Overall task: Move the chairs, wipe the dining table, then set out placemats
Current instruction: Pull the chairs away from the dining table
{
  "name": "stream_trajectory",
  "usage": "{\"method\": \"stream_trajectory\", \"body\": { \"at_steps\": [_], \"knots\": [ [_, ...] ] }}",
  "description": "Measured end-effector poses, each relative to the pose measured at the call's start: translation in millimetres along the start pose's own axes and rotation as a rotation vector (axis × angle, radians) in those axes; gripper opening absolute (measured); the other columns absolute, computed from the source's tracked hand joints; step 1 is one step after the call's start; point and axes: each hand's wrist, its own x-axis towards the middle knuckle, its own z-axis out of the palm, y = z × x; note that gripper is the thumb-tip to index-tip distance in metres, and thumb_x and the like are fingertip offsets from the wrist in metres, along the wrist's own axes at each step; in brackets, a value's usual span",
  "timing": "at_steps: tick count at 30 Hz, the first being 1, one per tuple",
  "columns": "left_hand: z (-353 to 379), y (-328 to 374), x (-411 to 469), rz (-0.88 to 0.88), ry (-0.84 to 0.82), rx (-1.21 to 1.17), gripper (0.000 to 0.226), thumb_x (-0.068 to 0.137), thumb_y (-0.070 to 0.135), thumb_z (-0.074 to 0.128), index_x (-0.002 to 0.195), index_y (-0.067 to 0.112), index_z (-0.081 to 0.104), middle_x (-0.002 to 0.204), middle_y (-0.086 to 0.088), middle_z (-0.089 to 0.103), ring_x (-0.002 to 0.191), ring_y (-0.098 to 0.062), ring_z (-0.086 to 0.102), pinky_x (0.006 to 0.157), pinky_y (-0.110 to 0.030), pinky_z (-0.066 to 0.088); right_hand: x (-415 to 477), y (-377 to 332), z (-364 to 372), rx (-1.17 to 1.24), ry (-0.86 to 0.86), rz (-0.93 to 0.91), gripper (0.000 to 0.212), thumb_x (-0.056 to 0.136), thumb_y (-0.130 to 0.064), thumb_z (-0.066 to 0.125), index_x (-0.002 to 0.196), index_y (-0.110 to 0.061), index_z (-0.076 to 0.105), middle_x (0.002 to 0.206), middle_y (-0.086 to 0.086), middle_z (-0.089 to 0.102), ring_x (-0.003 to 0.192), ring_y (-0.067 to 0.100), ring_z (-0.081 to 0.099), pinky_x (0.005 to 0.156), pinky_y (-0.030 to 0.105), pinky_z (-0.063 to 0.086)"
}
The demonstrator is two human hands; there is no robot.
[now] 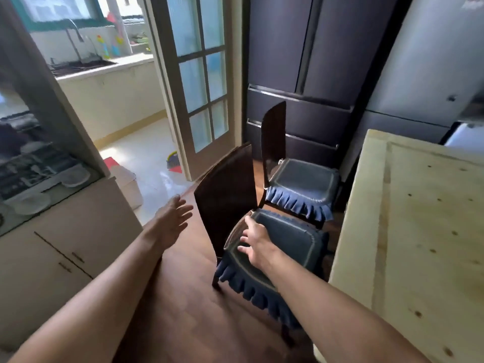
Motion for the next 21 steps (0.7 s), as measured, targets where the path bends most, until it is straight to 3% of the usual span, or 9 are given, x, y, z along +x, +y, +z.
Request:
{"method": "stream_trajectory", "body": {
  "at_steps": [4,8,11,14,18,21],
  "knots": [
    [-6,37,57,-0.011,-0.133,0.068,0.047,0.101,0.043,0.029,0.133,0.012,0.044,0.126,-0.005,0.054,0.124,-0.023,0.047,0.11,-0.038,0.028,28,-10,33,0.072,0.1,0.004,0.052,0.097,-0.04,0.043,0.139,-0.01,0.038,0.143,0.013,0.041,0.129,0.031,0.042,0.101,0.046,0.039],
    [1,67,106,-0.019,-0.219,0.093,0.031,0.1,0.041,0.032,0.095,0.02,0.054,0.098,-0.001,0.059,0.095,-0.017,0.054,0.081,-0.028,0.04,54,-16,52,0.122,0.185,0.014,0.054,0.098,-0.041,0.041,0.142,-0.011,0.036,0.148,0.013,0.037,0.134,0.031,0.039,0.107,0.05,0.036],
    [16,92,153,-0.017,-0.301,0.139,0.034,0.099,0.042,0.035,0.104,0.017,0.056,0.117,-0.006,0.057,0.105,-0.021,0.055,0.096,-0.034,0.037,80,-27,61,0.181,0.257,0.019,0.055,0.098,-0.044,0.04,0.141,-0.011,0.037,0.148,0.012,0.038,0.133,0.031,0.04,0.108,0.049,0.037],
    [39,109,199,-0.032,-0.376,0.201,0.03,0.099,0.042,0.035,0.105,0.018,0.053,0.129,-0.011,0.051,0.132,-0.028,0.044,0.11,-0.039,0.028,109,-35,65,0.259,0.31,0.035,0.053,0.098,-0.042,0.041,0.141,-0.012,0.036,0.147,0.012,0.039,0.133,0.03,0.041,0.108,0.048,0.036],
    [69,125,244,-0.002,-0.383,0.268,0.037,0.099,0.036,0.038,0.128,0.015,0.048,0.144,-0.011,0.045,0.136,-0.028,0.039,0.113,-0.039,0.025,137,-42,69,0.34,0.346,0.053,0.056,0.098,-0.042,0.041,0.143,-0.011,0.031,0.148,0.013,0.037,0.134,0.031,0.039,0.108,0.047,0.037],
    [86,132,270,-0.019,-0.422,0.361,0.044,0.101,0.034,0.035,0.137,0.01,0.043,0.144,-0.007,0.045,0.136,-0.026,0.038,0.114,-0.039,0.024,153,-45,78,0.434,0.409,0.094,0.057,0.097,-0.043,0.042,0.145,-0.013,0.029,0.149,0.012,0.036,0.133,0.031,0.04,0.108,0.047,0.038]
  ]
}}
